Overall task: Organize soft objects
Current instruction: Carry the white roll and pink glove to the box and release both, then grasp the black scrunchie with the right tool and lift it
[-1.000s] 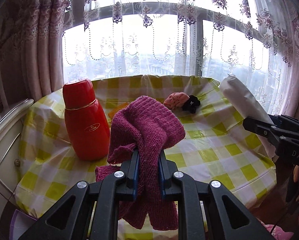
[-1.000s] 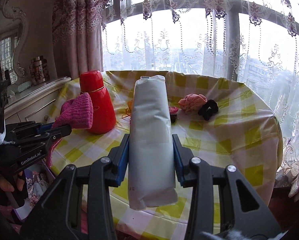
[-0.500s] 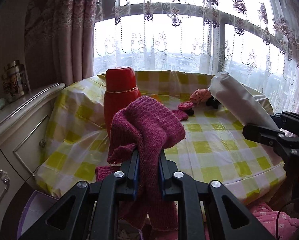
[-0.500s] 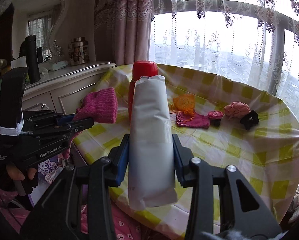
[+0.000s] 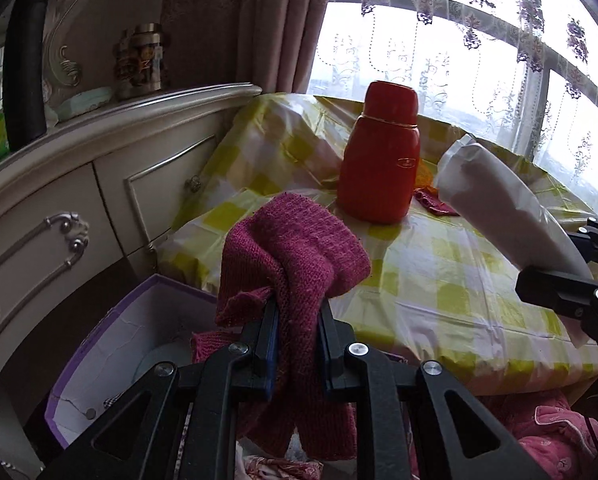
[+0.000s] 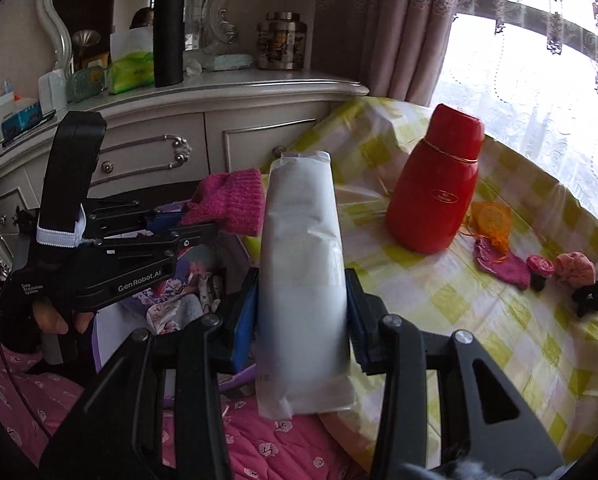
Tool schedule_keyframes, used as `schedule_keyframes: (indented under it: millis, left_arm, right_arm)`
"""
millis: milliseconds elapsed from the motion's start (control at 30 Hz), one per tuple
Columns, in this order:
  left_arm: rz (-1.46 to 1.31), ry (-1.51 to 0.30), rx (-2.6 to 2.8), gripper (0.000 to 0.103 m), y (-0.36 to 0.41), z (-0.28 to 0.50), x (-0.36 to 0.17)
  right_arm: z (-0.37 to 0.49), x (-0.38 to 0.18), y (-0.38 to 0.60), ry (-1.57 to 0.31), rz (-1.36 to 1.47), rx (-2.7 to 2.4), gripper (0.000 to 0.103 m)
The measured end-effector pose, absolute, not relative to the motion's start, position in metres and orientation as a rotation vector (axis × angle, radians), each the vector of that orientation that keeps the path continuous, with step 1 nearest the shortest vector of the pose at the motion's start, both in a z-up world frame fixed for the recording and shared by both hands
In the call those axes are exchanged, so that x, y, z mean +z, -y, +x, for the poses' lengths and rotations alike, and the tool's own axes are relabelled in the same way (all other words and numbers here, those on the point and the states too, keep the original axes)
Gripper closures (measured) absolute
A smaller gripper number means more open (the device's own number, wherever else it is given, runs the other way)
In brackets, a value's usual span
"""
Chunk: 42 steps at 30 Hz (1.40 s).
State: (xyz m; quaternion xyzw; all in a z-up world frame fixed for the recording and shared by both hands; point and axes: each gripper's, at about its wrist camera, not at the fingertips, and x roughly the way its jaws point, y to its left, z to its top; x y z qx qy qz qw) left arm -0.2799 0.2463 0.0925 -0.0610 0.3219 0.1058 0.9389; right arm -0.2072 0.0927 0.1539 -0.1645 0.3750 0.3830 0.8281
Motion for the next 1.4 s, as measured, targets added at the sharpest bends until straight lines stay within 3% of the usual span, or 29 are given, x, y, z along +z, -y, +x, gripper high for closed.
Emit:
schedule_keyframes:
  millis: [300,400,433,467,533,633,867,1167,1400]
  left_arm:
    - [-0.212,-0.699,0.368,0.084,-0.302,-0.308,0.071]
    - [-0.245,-0.732,0.394,0.077,-0.317,-0.315,0.065]
    - [-0.254,-0.748,0.393,0.065,-0.321,-0.316,0.064]
    - [-0.256,-0.761,0.400,0.049,-0.324,-0.317,0.062]
    - [-0.237,-0.742,0.434,0.031,-0.325,-0.322,0.065]
    - [-0.215,-0.673,0.448,0.018,-0.319,-0.326,0.078]
    - [-0.104,-0.684,0.168,0.014,-0.245,-0.253,0.094]
    - [0.091,-0.847,-0.174,0.013,-0.081,-0.082,0.026]
    - [0.042,-0.826,-0.168,0.013,-0.036,0.008,0.005]
  right_arm:
    - [-0.233,0.120,-0.162,-0.877,-0.482,1.034,0.059]
    - [-0.239,0.109,-0.176,-0.921,-0.484,1.113,0.056]
    - [-0.241,0.103,-0.180,-0.956,-0.470,1.153,0.052]
    - [-0.243,0.098,-0.184,-0.993,-0.462,1.185,0.040]
    - [-0.247,0.093,-0.184,-1.005,-0.460,1.199,0.037]
    - [-0.239,0.099,-0.170,-0.990,-0.402,1.174,0.037]
    - [-0.170,0.109,-0.077,-0.974,-0.246,0.823,0.032]
    - [-0.086,0.051,0.119,-1.079,-0.035,0.241,0.031]
    - [0.000,0.039,0.218,-1.025,0.076,0.025,0.028]
